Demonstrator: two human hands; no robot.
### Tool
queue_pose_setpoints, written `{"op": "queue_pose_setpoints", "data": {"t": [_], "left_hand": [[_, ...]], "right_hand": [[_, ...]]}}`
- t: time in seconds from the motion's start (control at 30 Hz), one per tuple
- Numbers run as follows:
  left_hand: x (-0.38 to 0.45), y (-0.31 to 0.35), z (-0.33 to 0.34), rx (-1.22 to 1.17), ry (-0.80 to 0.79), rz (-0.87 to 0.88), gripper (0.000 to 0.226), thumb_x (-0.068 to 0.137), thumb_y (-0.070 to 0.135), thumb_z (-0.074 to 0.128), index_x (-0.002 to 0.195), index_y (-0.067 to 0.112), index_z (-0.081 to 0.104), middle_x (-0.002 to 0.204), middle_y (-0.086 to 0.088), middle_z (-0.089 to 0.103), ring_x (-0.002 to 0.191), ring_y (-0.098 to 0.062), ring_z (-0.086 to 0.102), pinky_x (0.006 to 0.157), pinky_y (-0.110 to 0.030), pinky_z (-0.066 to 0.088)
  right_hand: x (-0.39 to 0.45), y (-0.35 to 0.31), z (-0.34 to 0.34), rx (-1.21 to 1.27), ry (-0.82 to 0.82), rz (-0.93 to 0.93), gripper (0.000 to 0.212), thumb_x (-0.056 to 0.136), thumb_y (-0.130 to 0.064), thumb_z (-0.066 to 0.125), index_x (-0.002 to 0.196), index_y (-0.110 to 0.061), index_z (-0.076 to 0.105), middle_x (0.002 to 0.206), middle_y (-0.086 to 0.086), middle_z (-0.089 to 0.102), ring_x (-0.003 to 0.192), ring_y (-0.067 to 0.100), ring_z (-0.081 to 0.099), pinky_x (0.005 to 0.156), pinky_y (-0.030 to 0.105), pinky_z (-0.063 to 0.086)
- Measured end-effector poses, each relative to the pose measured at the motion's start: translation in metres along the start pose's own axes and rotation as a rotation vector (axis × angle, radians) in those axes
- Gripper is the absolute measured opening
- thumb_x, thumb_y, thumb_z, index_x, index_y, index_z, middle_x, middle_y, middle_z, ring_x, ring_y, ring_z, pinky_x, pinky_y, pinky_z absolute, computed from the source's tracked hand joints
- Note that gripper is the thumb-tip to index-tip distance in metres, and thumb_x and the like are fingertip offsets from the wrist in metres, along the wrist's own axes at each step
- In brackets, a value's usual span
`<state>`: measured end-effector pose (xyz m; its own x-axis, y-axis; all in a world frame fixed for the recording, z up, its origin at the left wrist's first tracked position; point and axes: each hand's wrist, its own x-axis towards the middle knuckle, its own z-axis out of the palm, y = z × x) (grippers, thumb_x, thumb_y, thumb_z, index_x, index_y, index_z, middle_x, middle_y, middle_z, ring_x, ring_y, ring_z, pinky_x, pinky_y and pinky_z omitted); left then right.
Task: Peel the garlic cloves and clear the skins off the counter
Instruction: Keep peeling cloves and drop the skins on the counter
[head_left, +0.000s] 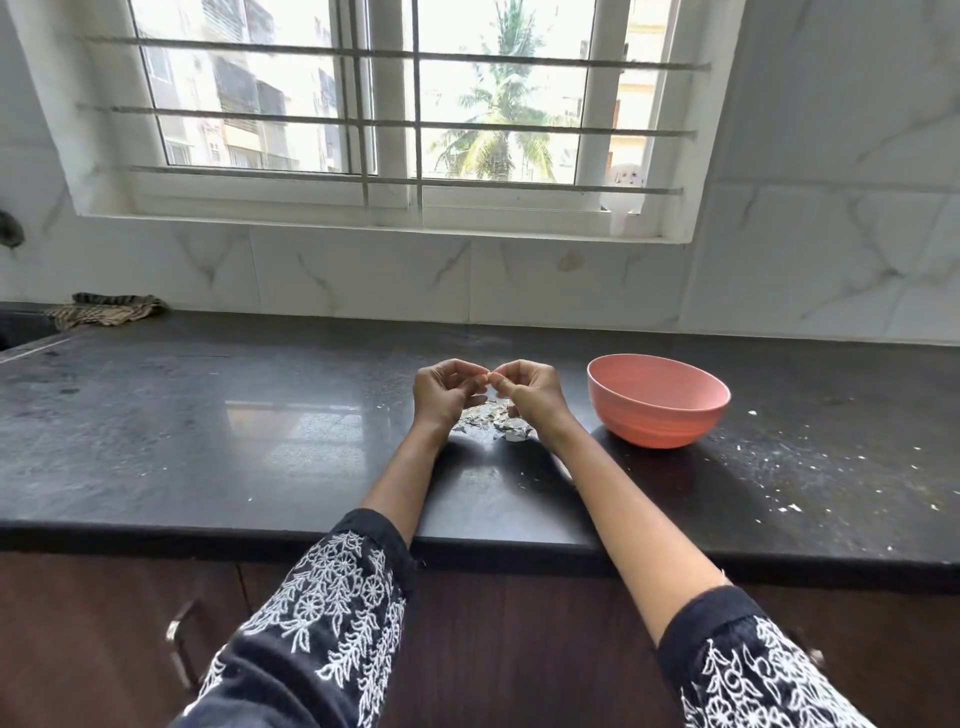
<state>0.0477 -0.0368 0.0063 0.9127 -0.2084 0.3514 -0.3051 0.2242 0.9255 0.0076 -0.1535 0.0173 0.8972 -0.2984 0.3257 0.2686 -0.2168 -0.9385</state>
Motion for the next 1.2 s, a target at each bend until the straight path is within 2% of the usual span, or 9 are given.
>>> {"op": "queue_pose_setpoints", "data": {"t": [0.23, 0.5, 0.6, 0.67, 0.73, 0.97, 1.07, 1.13, 1.2], "left_hand": [[-0.0005, -0.0007, 0.0, 0.031, -0.029, 0.001, 0.015, 0.076, -0.009, 0.068, 0.071, 0.004, 0.063, 0.054, 0.008, 0.066, 0.05, -0.001, 0.061, 0.053, -0.015, 0.052], [0.0004, -0.0016, 0.0015, 0.087, 0.034, 0.025, 0.019, 0.077, -0.01, 0.067, 0.07, 0.008, 0.064, 0.05, 0.009, 0.064, 0.048, 0.0, 0.059, 0.05, -0.015, 0.052], [0.001, -0.0005, 0.0029, 0.056, 0.034, -0.016, 0.013, 0.081, -0.008, 0.064, 0.085, 0.004, 0.067, 0.059, 0.005, 0.067, 0.057, -0.001, 0.062, 0.054, -0.018, 0.054], [-0.0003, 0.002, 0.0035, -0.013, 0.007, -0.083, 0.019, 0.083, -0.006, 0.063, 0.101, -0.001, 0.066, 0.072, -0.005, 0.066, 0.066, -0.008, 0.062, 0.059, -0.02, 0.056], [-0.002, 0.0042, 0.0034, -0.096, -0.014, -0.137, 0.024, 0.082, -0.003, 0.065, 0.106, 0.0, 0.065, 0.079, -0.007, 0.065, 0.07, -0.011, 0.062, 0.062, -0.021, 0.057], [-0.0034, 0.0045, 0.0019, -0.213, -0.101, -0.217, 0.031, 0.086, -0.001, 0.06, 0.117, 0.003, 0.059, 0.087, -0.007, 0.06, 0.077, -0.013, 0.058, 0.066, -0.021, 0.058], [-0.0031, 0.0038, 0.0037, -0.181, -0.16, -0.203, 0.019, 0.092, -0.001, 0.052, 0.106, 0.007, 0.061, 0.082, -0.003, 0.056, 0.076, -0.009, 0.054, 0.066, -0.021, 0.057], [-0.0031, 0.0039, 0.0049, -0.177, -0.143, -0.202, 0.016, 0.092, -0.001, 0.05, 0.092, 0.011, 0.062, 0.082, -0.004, 0.055, 0.075, -0.008, 0.053, 0.067, -0.02, 0.057], [-0.0022, 0.0032, 0.0053, -0.18, -0.102, -0.201, 0.017, 0.092, -0.001, 0.051, 0.085, 0.012, 0.06, 0.081, -0.006, 0.055, 0.075, -0.009, 0.053, 0.065, -0.019, 0.057]], "right_hand": [[-0.0007, -0.0008, -0.0028, -0.018, -0.066, 0.074, 0.022, 0.089, -0.003, 0.059, 0.071, -0.015, 0.053, 0.067, -0.001, 0.052, 0.059, 0.008, 0.048, 0.039, 0.013, 0.035], [0.0005, 0.0008, 0.0013, -0.08, -0.053, 0.016, 0.025, 0.089, 0.0, 0.056, 0.07, -0.016, 0.052, 0.062, -0.001, 0.049, 0.052, 0.006, 0.041, 0.04, 0.012, 0.032], [0.0027, 0.0014, 0.0021, -0.124, -0.028, -0.018, 0.025, 0.089, -0.003, 0.057, 0.07, -0.018, 0.053, 0.063, -0.003, 0.05, 0.054, 0.006, 0.042, 0.045, 0.014, 0.035], [0.0048, 0.0036, 0.0014, -0.167, 0.022, -0.046, 0.024, 0.087, -0.006, 0.059, 0.068, -0.021, 0.053, 0.063, -0.004, 0.051, 0.059, 0.01, 0.045, 0.052, 0.023, 0.038], [0.0053, 0.0048, 0.0005, -0.208, 0.054, -0.069, 0.025, 0.086, -0.008, 0.06, 0.067, -0.022, 0.053, 0.063, -0.005, 0.051, 0.061, 0.012, 0.045, 0.058, 0.031, 0.039], [0.0048, 0.004, -0.0015, -0.326, 0.085, -0.129, 0.013, 0.086, -0.008, 0.061, 0.076, -0.015, 0.056, 0.063, -0.007, 0.051, 0.059, 0.007, 0.045, 0.056, 0.019, 0.036], [0.0048, 0.0044, -0.0006, -0.367, 0.081, -0.129, 0.013, 0.085, -0.009, 0.061, 0.076, -0.016, 0.056, 0.067, -0.003, 0.055, 0.06, 0.009, 0.047, 0.056, 0.02, 0.036], [0.0049, 0.0045, -0.0005, -0.375, 0.075, -0.133, 0.013, 0.085, -0.009, 0.062, 0.076, -0.016, 0.056, 0.069, -0.001, 0.056, 0.062, 0.011, 0.048, 0.056, 0.02, 0.037], [0.0052, 0.0042, -0.0004, -0.377, 0.073, -0.141, 0.014, 0.085, -0.008, 0.062, 0.075, -0.016, 0.056, 0.068, -0.001, 0.056, 0.062, 0.011, 0.048, 0.056, 0.019, 0.037]]}}
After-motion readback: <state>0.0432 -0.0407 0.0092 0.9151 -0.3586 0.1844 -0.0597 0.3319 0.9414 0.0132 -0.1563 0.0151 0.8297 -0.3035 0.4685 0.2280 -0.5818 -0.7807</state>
